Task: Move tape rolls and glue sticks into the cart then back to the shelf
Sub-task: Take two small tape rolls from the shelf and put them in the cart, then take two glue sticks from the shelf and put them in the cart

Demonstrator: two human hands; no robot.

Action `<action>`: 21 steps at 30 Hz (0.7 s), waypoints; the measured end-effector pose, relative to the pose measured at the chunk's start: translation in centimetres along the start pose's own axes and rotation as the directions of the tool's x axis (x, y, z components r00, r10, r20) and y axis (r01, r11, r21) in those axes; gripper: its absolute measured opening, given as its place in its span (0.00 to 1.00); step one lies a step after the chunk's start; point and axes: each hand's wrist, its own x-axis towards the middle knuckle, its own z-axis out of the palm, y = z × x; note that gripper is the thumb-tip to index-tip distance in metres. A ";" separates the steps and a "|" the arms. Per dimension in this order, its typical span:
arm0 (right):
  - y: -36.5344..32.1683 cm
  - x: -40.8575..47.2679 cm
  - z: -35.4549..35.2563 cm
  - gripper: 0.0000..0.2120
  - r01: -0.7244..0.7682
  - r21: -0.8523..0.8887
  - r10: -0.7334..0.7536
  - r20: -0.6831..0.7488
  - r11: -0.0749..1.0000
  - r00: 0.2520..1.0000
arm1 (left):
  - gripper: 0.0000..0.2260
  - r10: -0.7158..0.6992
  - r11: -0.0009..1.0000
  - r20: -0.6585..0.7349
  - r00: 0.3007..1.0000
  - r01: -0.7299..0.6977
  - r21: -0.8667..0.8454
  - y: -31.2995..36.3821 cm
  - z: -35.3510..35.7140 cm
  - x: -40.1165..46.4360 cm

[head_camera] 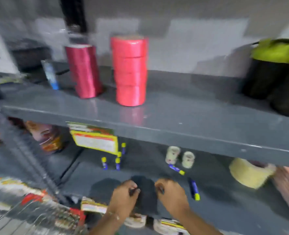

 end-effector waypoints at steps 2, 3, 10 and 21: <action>5.1 -0.3 -1.3 0.05 -0.149 0.067 0.154 -0.086 0.987 0.984 | 0.05 0.006 1.000 0.102 0.995 -0.003 -0.027 3.8 3.6 0.4; 7.0 -0.2 -1.6 0.04 -0.205 0.124 0.220 -0.126 0.971 0.967 | 0.05 -0.015 0.999 0.139 0.990 0.020 -0.038 5.3 5.0 0.6; 14.0 -0.6 -3.3 0.18 -0.405 0.362 0.462 -0.085 0.840 0.883 | 0.13 -0.326 0.928 0.230 0.917 0.357 -0.106 14.0 12.5 3.9; 16.0 1.2 -3.8 0.14 -0.430 0.325 0.432 0.072 0.842 0.899 | 0.06 -0.519 0.766 0.307 0.797 0.594 -0.246 15.5 15.0 6.8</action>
